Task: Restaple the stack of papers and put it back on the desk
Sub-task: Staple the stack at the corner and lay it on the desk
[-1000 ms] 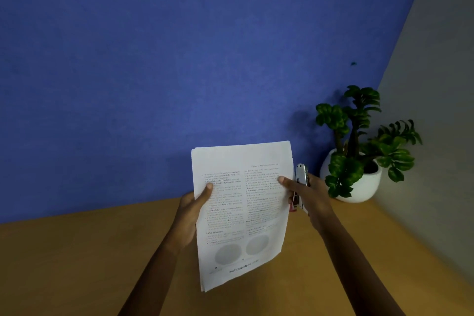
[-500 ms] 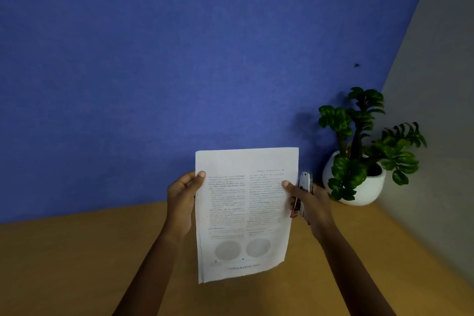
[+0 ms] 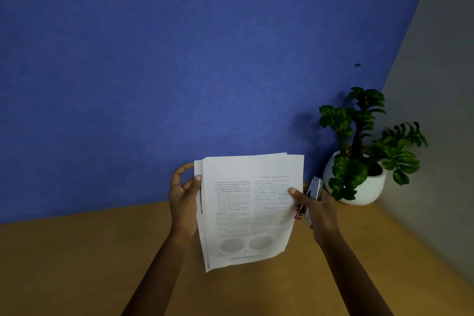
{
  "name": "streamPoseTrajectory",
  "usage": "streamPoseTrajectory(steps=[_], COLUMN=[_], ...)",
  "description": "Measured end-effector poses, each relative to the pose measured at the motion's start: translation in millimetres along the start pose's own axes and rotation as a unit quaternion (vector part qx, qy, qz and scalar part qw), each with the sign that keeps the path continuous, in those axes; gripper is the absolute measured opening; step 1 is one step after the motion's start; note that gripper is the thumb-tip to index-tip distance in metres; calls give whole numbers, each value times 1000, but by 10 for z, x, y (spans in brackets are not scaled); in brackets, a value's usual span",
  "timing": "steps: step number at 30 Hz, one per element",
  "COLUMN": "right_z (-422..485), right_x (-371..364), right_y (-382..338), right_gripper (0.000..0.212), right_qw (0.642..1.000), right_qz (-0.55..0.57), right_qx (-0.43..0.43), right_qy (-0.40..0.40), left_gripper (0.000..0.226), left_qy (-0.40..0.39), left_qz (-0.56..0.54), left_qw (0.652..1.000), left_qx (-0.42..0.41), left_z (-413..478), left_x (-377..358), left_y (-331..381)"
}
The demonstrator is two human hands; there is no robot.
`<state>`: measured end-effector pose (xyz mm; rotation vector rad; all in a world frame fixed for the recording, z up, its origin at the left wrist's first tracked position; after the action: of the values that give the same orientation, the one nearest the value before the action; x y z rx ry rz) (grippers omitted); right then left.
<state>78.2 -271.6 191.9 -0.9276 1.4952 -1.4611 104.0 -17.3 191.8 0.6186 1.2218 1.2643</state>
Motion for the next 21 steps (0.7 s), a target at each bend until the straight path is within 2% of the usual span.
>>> streamPoseTrajectory(steps=[8, 21], right_z=[-52, -98], right_x=[17, -43], right_y=[-5, -103], right_gripper=[18, 20], right_qw=[1000, 999], right_qz=[-8, 36], right_qx=[3, 9], right_qy=[-9, 19], left_gripper=[33, 26], left_qy=[23, 33], left_qz=[20, -41], left_qw=[999, 999], left_qx=[-45, -5], left_z=[-8, -39], left_x=[33, -20], left_y=[15, 63])
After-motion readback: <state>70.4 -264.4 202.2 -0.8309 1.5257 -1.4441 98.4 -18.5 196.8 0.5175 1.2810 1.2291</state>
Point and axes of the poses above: each hand's wrist, its own z-axis towards the middle knuckle, its own x-axis out of the back of the hand, y = z × x, the point moved 3 cm from there along z, towards the middle knuckle, and after that the axes turned 2 degrees about -y, right-handed, at the moved point
